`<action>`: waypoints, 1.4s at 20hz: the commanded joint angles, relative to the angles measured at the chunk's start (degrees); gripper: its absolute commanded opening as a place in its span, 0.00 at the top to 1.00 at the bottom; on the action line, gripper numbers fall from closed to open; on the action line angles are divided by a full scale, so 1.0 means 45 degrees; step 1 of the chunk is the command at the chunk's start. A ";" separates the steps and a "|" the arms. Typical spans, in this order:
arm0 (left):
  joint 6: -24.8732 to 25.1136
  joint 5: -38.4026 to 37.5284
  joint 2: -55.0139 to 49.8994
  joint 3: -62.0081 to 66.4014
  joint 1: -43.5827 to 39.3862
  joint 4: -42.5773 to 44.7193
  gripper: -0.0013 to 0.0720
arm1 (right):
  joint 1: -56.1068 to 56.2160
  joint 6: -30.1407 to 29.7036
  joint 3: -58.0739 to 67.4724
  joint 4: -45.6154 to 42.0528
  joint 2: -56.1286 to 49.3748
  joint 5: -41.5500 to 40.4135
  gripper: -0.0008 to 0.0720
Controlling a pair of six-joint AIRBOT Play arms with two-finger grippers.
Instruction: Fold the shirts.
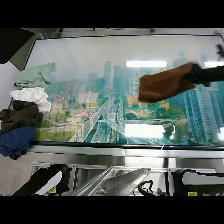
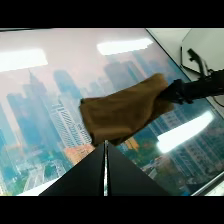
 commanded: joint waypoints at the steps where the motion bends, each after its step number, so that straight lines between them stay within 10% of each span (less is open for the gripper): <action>1: 0.0005 0.0005 0.0005 0.0000 -0.0010 0.0000 0.95 | -0.3716 0.0704 -0.0355 -0.1724 0.1107 -0.0476 0.97; 14: 0.0000 0.0194 0.0005 0.0000 -0.0010 0.0000 0.95 | -0.7388 -0.0719 -0.7023 -0.1982 0.1443 0.1039 0.92; 17: 0.0000 0.0189 0.0005 0.0000 -0.0010 0.0000 0.95 | -0.7402 0.0112 -0.6212 -0.3585 0.1632 -0.0078 0.13; 18: 0.0000 0.0185 0.0005 0.0000 -0.0005 0.0005 0.96 | -0.7397 0.0525 -0.5625 -0.4182 0.1690 -0.0850 0.10; 22: 0.0000 0.0102 -0.0034 0.0000 -0.0010 0.0000 0.95 | -0.7213 0.1870 -0.2599 -0.4051 0.2628 -0.3181 0.11; 23: -0.0005 0.0102 -0.0053 0.0000 -0.0010 0.0000 0.95 | -0.7019 0.1768 -0.2059 -0.3041 0.3133 -0.3308 0.26; 24: -0.0005 0.0112 -0.0068 0.0000 -0.0010 0.0005 0.95 | -0.6747 0.1209 -0.1739 -0.1846 0.3682 -0.3254 0.68; 25: -0.0005 0.0170 -0.0107 0.0000 -0.0005 0.0000 0.95 | -0.6358 0.0505 -0.1632 -0.0510 0.4347 -0.3075 0.89; 28: -0.0335 0.0491 -0.0073 -0.0384 -0.0019 0.0000 0.95 | -0.4269 -0.0151 -0.1744 0.0199 0.6222 -0.2618 0.97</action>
